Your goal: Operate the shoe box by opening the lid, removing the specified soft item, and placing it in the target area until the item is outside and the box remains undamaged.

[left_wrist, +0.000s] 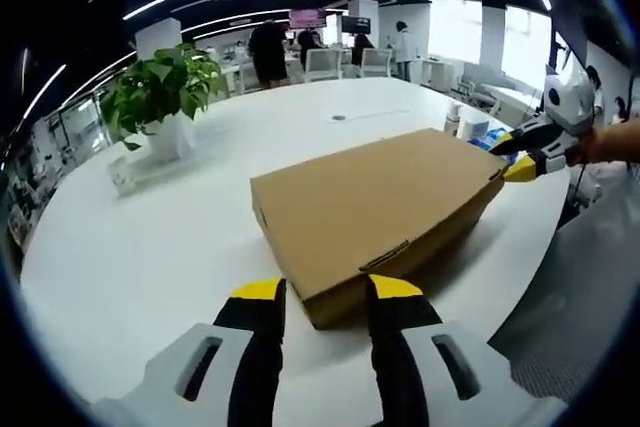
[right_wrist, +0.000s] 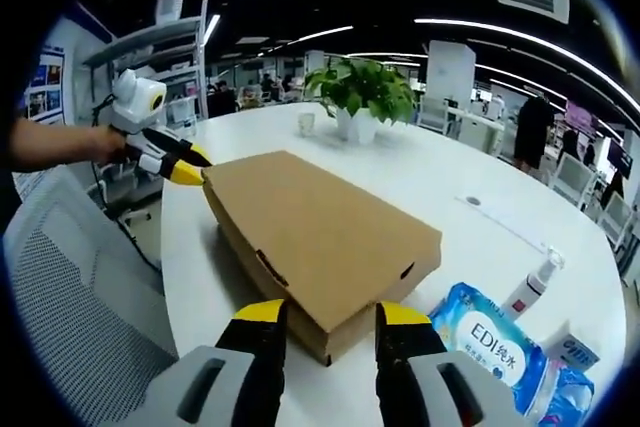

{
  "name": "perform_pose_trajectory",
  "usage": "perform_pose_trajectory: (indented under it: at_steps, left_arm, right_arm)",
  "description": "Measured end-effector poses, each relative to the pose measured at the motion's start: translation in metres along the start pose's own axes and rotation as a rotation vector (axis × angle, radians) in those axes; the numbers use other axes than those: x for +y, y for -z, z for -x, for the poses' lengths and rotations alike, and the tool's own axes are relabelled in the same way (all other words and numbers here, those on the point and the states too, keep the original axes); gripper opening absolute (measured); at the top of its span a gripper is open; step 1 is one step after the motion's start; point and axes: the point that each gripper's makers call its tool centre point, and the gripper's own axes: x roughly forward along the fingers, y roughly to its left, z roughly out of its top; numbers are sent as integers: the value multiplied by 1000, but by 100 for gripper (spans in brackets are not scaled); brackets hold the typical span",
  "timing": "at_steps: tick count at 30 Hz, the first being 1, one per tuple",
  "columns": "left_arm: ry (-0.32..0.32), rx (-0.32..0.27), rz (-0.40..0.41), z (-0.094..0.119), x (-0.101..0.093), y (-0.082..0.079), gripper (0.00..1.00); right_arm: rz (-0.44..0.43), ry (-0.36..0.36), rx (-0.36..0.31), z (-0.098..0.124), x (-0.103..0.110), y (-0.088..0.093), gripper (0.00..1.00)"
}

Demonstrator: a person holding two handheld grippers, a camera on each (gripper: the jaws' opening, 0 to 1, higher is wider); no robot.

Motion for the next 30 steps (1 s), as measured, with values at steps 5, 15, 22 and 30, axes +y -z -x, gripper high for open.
perform_pose_trajectory:
  at_steps: [5,15,22,30]
  left_arm:
    - [3,4,0,-2,0,-1,31]
    - [21,23,33,-6,-2,4,30]
    - [14,30,25,-10,-1,4,30]
    - [19,29,31,-18,0,-2,30]
  right_arm:
    - [-5,3,-1,-2,-1,0,32]
    - [-20,13,16,-6,0,7,32]
    - [-24,21,24,-9,0,10,31]
    - [-35,33,30,-12,-8,11,31]
